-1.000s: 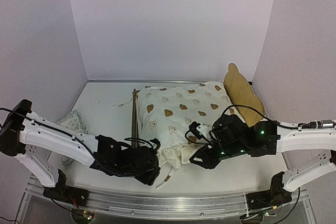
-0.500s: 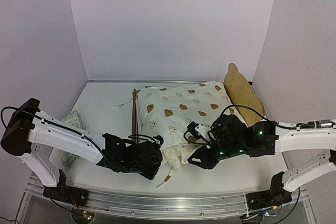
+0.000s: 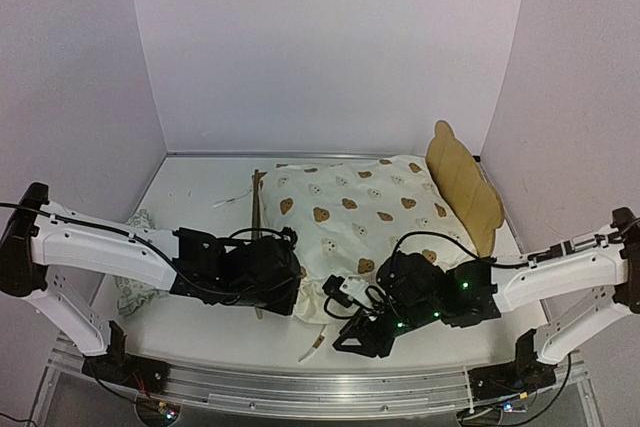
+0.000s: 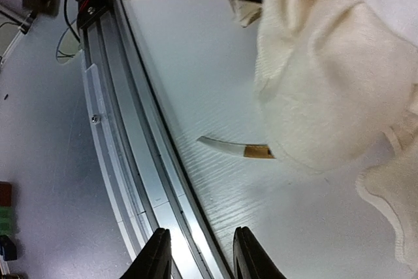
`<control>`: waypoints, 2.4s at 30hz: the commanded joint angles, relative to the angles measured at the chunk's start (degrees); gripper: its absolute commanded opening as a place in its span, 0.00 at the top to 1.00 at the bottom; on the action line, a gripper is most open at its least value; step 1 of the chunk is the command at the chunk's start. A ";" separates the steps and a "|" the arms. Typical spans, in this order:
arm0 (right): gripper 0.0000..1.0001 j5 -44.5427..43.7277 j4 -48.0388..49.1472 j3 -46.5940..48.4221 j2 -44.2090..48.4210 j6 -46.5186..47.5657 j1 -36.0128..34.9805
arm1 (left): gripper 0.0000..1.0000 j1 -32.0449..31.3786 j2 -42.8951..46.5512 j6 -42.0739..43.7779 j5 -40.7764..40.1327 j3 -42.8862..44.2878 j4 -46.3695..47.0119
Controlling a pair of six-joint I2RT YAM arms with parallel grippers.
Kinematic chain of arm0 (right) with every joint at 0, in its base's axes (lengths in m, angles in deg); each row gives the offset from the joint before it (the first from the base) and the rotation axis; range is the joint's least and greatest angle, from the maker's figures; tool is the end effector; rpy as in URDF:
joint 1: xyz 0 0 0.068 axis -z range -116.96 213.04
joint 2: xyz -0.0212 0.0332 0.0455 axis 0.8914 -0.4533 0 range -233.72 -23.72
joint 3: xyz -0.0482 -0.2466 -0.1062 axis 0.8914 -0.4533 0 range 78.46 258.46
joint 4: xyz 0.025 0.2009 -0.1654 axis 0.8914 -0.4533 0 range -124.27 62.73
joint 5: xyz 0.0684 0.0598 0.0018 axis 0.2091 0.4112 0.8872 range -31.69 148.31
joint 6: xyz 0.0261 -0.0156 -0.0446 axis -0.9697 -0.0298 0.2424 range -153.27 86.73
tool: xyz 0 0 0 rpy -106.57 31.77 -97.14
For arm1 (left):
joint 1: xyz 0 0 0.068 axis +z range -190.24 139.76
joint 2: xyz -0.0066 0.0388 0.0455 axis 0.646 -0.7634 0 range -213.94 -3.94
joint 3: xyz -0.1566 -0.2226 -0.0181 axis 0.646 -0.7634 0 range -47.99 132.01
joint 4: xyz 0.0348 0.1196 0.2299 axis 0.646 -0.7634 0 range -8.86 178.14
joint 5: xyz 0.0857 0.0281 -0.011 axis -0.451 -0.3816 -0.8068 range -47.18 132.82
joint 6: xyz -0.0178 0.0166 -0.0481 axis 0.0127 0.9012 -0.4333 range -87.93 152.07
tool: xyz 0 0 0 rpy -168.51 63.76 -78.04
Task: Set up the pet bed
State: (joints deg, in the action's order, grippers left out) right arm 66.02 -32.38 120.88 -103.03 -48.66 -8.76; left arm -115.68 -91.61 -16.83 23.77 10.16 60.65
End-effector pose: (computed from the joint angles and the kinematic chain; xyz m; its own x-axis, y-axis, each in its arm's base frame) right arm 0.0841 0.2714 0.2006 -0.4596 -0.5559 -0.6926 -0.8822 0.3756 0.2839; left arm 0.0893 -0.2978 0.2185 -0.7943 0.2251 -0.5643 0.4132 0.8810 -0.2303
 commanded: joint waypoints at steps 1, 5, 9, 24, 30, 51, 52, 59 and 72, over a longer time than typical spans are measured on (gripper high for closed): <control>0.66 -0.08 12.59 -1.90 -4.10 5.13 -4.11 | 1.00 1.71 3.86 -3.95 0.33 -0.86 3.39; 0.68 -8.15 27.25 -5.46 -9.23 6.69 -8.16 | 1.00 2.49 4.90 -6.03 -0.08 -1.52 6.56; 0.68 -18.18 48.20 -10.04 -16.89 3.30 -9.29 | 1.00 2.68 6.02 -7.00 -0.32 -2.43 9.85; 0.67 -40.09 77.55 -3.61 -39.92 3.16 -10.90 | 1.00 2.91 6.02 -7.82 -0.27 -3.26 9.99; 0.66 -48.90 77.52 -0.90 -42.95 3.72 -10.90 | 1.00 2.90 6.19 -7.62 -0.45 -3.33 10.01; 0.55 -55.91 75.24 5.37 -49.63 2.46 -10.78 | 1.00 2.85 6.45 -6.91 -1.14 -2.49 8.82; 0.55 -56.42 75.01 5.52 -49.89 2.15 -10.79 | 1.00 2.88 6.45 -6.91 -1.14 -2.47 8.79; 0.53 -59.32 73.41 6.32 -50.78 -0.58 -10.75 | 1.00 2.91 6.01 -6.77 -1.08 -2.05 8.47; 0.73 -56.90 73.41 8.84 -54.28 -4.25 -8.46 | 1.00 2.89 5.77 -6.98 -1.23 -1.91 8.03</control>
State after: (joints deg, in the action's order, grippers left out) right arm 8.81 41.52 128.80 -155.58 -51.14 -17.86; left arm -113.18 -87.03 -23.70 24.17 6.88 69.05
